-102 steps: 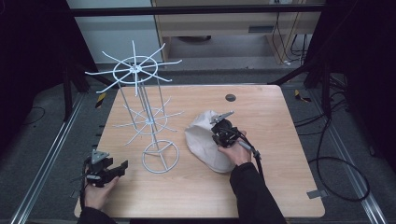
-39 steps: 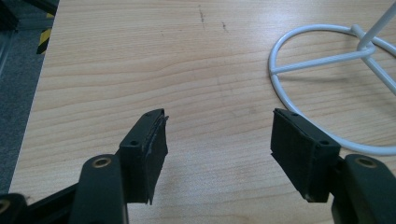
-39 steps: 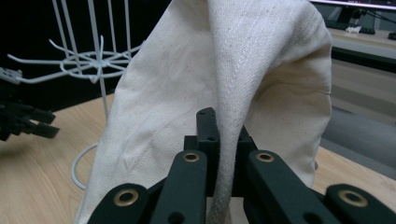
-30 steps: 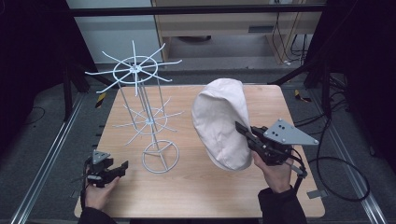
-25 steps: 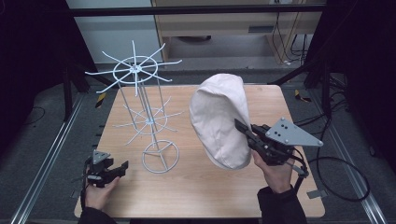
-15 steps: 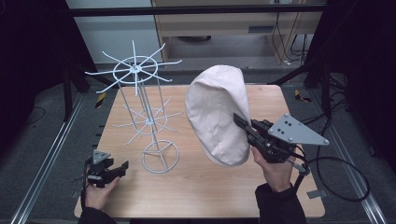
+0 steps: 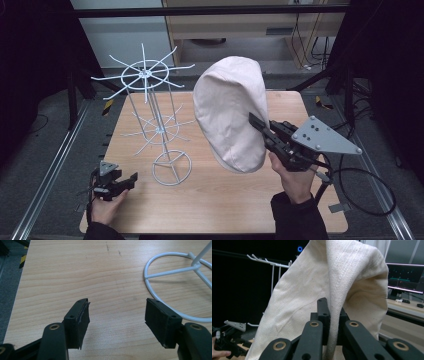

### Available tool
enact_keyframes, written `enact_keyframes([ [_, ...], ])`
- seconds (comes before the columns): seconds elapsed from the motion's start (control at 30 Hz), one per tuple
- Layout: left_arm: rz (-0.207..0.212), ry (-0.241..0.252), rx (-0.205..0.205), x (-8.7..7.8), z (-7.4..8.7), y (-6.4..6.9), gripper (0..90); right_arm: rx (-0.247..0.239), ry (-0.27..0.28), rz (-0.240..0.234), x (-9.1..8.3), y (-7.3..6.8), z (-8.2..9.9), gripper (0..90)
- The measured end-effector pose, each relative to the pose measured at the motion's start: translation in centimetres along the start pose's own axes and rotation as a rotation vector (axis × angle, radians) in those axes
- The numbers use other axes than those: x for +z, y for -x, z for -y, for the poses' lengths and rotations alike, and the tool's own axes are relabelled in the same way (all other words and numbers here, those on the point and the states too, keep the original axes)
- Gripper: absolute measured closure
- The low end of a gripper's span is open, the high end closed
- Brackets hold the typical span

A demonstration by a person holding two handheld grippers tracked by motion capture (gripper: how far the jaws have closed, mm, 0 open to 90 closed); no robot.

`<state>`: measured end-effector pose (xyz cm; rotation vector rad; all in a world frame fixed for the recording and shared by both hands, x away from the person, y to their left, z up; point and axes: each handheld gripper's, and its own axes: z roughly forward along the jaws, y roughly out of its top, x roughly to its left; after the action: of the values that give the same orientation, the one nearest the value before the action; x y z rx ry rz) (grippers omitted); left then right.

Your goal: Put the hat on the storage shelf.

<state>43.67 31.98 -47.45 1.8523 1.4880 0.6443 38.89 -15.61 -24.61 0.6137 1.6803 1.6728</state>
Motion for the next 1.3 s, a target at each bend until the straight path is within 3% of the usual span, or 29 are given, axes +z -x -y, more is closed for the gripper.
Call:
enact_keyframes([
  [0.37, 0.001, 0.000, 0.003, 0.0, 0.0, 0.0, 35.8, -0.010, 0.056, -0.008, 0.7, -0.5, -1.9, 88.4],
  [0.87, 0.000, 0.002, 0.005, 0.0, 0.0, 0.0, 35.8, -0.003, 0.094, -0.057, 3.6, -1.9, -3.4, 88.4],
  [1.3, 0.000, 0.002, 0.007, 0.0, 0.0, 0.0, 35.8, -0.014, 0.044, -0.105, 5.8, -3.3, -2.4, 88.3],
])
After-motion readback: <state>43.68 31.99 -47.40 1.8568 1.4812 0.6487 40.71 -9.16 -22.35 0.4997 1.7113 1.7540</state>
